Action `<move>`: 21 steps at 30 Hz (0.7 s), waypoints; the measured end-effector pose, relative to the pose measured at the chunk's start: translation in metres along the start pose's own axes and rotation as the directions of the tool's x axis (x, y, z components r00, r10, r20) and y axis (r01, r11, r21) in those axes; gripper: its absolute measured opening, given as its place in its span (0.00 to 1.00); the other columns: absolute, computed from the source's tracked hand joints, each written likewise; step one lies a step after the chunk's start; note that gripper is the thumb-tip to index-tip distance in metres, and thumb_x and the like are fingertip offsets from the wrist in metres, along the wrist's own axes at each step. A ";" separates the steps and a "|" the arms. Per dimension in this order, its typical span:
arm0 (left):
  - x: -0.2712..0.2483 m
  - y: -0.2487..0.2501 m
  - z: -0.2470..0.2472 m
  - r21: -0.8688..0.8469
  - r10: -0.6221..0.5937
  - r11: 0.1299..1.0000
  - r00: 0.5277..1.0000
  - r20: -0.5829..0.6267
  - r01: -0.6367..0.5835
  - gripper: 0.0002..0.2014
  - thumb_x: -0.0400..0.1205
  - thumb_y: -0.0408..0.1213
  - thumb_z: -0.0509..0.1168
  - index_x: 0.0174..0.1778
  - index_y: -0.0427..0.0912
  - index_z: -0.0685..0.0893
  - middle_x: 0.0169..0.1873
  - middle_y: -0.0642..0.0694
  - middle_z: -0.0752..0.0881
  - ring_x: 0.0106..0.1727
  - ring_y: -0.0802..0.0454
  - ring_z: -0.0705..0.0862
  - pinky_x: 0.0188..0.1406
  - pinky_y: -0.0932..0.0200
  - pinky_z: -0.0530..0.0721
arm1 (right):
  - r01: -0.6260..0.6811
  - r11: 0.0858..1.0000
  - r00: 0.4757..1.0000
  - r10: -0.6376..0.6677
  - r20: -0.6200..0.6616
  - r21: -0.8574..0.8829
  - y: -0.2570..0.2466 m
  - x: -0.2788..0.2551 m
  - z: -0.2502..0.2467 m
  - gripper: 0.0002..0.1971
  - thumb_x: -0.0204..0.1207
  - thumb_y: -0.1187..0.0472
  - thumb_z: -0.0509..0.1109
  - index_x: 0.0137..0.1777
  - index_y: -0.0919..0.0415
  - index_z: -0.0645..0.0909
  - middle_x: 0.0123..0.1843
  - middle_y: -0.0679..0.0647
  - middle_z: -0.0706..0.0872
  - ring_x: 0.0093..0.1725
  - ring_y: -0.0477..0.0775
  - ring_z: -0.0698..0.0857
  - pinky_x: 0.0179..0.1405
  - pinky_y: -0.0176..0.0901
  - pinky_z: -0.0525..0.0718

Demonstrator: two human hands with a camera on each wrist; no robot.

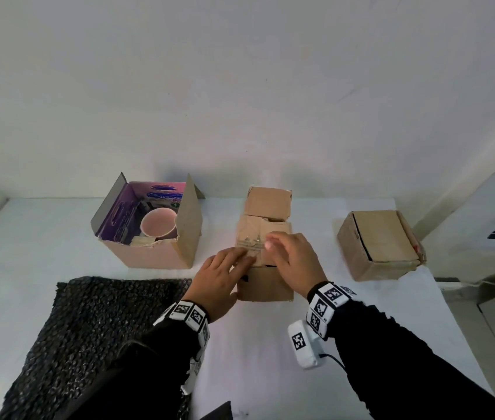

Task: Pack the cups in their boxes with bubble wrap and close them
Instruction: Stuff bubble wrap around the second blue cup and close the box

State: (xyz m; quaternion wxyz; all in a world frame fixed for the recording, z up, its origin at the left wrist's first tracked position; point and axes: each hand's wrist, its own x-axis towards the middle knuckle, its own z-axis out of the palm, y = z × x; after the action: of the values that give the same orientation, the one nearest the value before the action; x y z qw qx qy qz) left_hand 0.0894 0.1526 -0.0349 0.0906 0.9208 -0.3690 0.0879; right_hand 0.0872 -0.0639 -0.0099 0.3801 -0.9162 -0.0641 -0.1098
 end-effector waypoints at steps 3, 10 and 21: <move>-0.002 -0.003 0.006 -0.090 0.002 0.996 0.998 -0.055 -0.007 0.39 0.67 0.50 0.77 0.74 0.45 0.74 0.71 0.46 0.75 0.71 0.45 0.72 0.63 0.48 0.81 | 0.121 0.984 0.992 -0.116 0.043 -0.132 0.014 0.004 -0.004 0.15 0.79 0.61 0.67 0.66 0.54 0.80 0.56 0.46 0.88 0.57 0.50 0.80 0.59 0.52 0.79; 0.024 -0.008 -0.003 -0.256 -0.085 0.967 0.967 -0.241 0.021 0.20 0.83 0.57 0.59 0.48 0.47 0.91 0.49 0.51 0.88 0.51 0.49 0.81 0.47 0.54 0.84 | -0.196 0.981 0.965 0.189 0.180 0.018 0.046 0.038 -0.024 0.28 0.61 0.48 0.85 0.59 0.49 0.80 0.60 0.48 0.72 0.60 0.49 0.69 0.61 0.44 0.70; 0.052 -0.015 0.003 -0.502 -0.630 0.565 0.735 0.250 0.655 0.36 0.67 0.64 0.74 0.68 0.50 0.76 0.54 0.55 0.86 0.46 0.57 0.86 0.52 0.54 0.85 | -0.546 0.808 0.819 0.458 0.346 0.220 0.033 0.086 -0.030 0.31 0.85 0.39 0.50 0.56 0.66 0.83 0.58 0.61 0.86 0.60 0.60 0.83 0.65 0.55 0.77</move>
State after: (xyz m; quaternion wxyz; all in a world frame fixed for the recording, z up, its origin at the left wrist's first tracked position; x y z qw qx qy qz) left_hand 0.1370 0.1275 -0.0274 0.3734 0.9237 -0.0195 -0.0829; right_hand 0.1729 -0.1054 0.0097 0.5215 -0.8346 0.1141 0.1359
